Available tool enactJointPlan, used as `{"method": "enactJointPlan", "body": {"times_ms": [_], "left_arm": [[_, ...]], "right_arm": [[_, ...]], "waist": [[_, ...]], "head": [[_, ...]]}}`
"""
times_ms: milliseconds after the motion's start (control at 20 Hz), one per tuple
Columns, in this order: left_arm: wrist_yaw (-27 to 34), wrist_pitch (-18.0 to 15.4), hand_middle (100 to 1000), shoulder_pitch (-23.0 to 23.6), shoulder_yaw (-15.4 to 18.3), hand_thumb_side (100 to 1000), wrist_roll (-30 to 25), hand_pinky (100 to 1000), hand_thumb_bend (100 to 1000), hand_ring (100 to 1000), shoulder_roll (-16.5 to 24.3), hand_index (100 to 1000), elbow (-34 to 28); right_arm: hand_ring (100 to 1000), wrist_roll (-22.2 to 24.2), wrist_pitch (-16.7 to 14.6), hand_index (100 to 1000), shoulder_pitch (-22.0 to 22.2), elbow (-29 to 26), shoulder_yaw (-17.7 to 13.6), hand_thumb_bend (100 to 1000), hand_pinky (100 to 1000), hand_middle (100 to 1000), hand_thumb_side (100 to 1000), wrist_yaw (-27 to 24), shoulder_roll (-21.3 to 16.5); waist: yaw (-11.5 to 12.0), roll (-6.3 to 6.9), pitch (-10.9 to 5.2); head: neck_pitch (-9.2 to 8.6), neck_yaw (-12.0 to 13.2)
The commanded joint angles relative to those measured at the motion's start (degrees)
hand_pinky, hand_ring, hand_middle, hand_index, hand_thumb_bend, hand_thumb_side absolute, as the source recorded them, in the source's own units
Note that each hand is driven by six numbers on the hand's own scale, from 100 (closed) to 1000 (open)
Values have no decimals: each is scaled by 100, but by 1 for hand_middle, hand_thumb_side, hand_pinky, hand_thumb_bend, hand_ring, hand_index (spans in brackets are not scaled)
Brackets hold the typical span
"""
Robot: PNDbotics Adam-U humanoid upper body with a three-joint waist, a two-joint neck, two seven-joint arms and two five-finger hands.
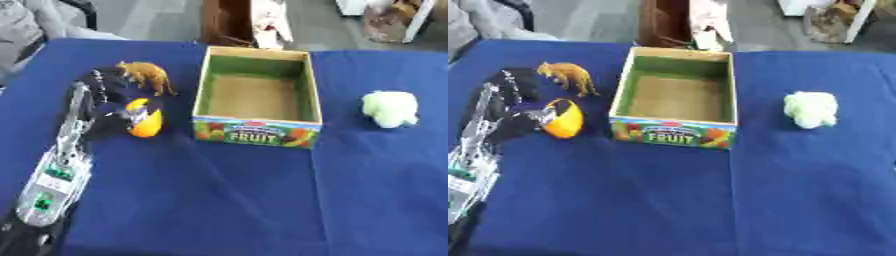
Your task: Pick up objects on the table and place them in the box.
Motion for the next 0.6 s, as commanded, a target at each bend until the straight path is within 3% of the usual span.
{"method": "enactJointPlan", "body": {"times_ms": [50, 600], "left_arm": [[-99, 46, 528, -118, 41, 140, -132, 595, 763, 506, 431, 711, -141], [-930, 340, 553, -573, -120, 177, -1104, 608, 794, 528, 1776, 727, 200]], "right_arm": [[713, 3, -13, 720, -45, -125, -38, 100, 550, 634, 100, -20, -120], [713, 25, -13, 720, -38, -111, -16, 100, 550, 634, 100, -7, -153]], "waist": [[-9, 7, -90], [-34, 34, -136]], "head": [[-43, 9], [-23, 3]]}}
